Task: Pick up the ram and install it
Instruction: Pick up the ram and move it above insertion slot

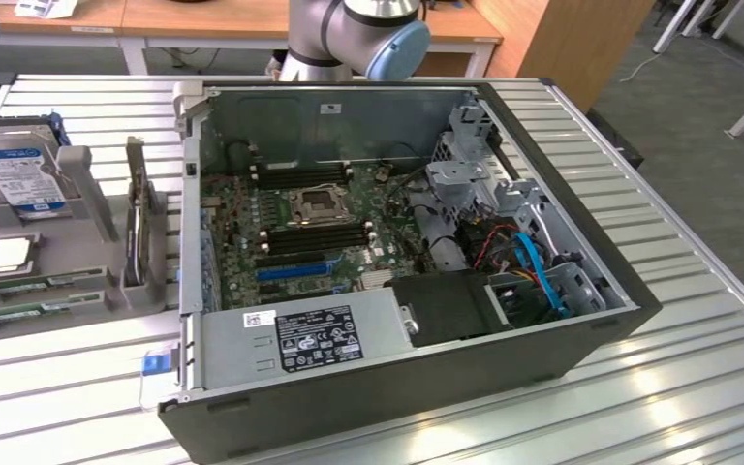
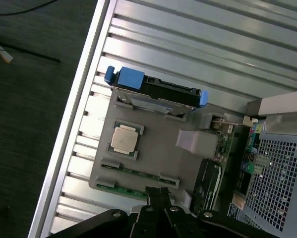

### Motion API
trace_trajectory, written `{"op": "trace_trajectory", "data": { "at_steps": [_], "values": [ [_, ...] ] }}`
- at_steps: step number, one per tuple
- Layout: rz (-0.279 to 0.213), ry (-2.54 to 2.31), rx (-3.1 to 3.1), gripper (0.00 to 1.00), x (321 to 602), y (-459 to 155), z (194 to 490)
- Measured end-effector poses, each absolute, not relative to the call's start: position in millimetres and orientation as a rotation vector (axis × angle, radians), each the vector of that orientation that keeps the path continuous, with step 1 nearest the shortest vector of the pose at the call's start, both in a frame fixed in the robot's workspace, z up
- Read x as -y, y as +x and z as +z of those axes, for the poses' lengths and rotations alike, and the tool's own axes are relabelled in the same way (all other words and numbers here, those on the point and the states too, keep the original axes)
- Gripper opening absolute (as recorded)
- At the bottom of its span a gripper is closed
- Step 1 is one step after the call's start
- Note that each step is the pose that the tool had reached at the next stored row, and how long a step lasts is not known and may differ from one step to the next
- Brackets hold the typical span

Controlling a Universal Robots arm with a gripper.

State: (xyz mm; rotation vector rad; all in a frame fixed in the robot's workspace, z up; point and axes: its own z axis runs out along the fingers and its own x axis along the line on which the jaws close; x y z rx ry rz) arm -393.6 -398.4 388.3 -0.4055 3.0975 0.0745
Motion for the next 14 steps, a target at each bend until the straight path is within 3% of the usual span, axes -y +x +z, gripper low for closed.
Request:
{"op": "trace_trajectory", "data": {
  "at_steps": [14],
  "values": [
    [0.076, -0.639, -3.062, 0.1, 398.4, -393.6, 388.3]
  ]
}}
